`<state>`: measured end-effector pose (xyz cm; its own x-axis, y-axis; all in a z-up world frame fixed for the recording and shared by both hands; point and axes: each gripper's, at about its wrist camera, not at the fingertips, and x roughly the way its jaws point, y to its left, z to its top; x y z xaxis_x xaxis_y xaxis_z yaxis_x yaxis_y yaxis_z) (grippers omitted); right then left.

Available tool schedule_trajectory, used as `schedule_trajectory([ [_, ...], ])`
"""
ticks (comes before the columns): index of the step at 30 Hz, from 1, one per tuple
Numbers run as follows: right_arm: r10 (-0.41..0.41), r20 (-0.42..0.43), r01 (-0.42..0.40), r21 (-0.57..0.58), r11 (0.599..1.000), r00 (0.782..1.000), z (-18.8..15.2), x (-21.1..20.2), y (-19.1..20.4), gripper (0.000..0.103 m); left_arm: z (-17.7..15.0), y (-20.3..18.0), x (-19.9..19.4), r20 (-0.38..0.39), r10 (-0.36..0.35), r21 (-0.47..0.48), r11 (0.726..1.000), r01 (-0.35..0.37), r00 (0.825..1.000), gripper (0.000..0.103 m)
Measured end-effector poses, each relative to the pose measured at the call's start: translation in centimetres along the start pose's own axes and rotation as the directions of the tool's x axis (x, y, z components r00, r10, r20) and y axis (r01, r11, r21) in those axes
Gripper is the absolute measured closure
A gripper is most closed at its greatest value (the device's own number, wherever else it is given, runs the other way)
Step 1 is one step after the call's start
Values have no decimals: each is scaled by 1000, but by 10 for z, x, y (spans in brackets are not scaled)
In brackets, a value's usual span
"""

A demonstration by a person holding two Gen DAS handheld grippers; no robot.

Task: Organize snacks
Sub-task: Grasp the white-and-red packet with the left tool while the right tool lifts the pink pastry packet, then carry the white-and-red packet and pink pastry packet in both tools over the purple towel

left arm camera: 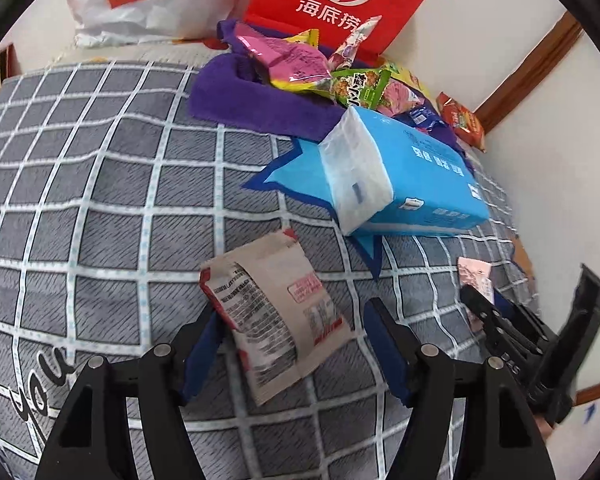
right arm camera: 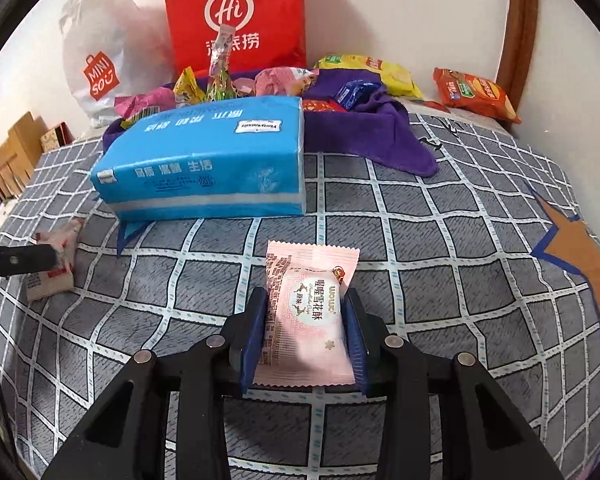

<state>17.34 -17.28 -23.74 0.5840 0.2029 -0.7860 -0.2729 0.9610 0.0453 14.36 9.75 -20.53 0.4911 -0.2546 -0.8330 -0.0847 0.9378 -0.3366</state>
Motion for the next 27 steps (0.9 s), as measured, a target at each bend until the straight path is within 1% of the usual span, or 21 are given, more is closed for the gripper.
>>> schedule_trajectory([
  [4, 17, -8, -17, -9, 1000, 1000, 2, 3, 3, 64, 2, -15, 8, 28, 75, 47, 996, -77, 997, 35],
  [8, 23, -10, -23, -15, 1000, 1000, 3, 5, 5, 63, -2, -31, 15, 82, 168, 125, 976, -178, 982, 35],
  [9, 20, -10, -20, -18, 1000, 1000, 3, 5, 5, 62, -4, -34, 16, 102, 197, 146, 967, -211, 975, 40],
  [10, 19, -10, -19, -19, 1000, 1000, 3, 5, 6, 62, -5, -37, 17, 121, 229, 162, 955, -247, 966, 48],
  [11, 19, -10, -19, -20, 1000, 1000, 3, 5, 6, 62, -7, -38, 17, 140, 251, 175, 946, -273, 958, 49],
  [13, 22, -11, -22, -22, 1000, 1000, 3, 6, 6, 61, -10, -37, 15, 159, 243, 187, 944, -271, 957, 52],
  [17, 22, -12, -22, -30, 999, 1000, 3, 6, 7, 60, -15, -33, 14, 200, 229, 198, 943, -269, 952, 52],
  [21, 12, -13, -13, -43, 999, 1000, 3, 7, 9, 60, -13, -29, 12, 200, 211, 187, 950, -249, 957, 51],
  [27, 17, -12, -17, -41, 999, 1000, 3, 7, 8, 60, -15, -35, 16, 198, 240, 210, 937, -280, 950, 49],
])
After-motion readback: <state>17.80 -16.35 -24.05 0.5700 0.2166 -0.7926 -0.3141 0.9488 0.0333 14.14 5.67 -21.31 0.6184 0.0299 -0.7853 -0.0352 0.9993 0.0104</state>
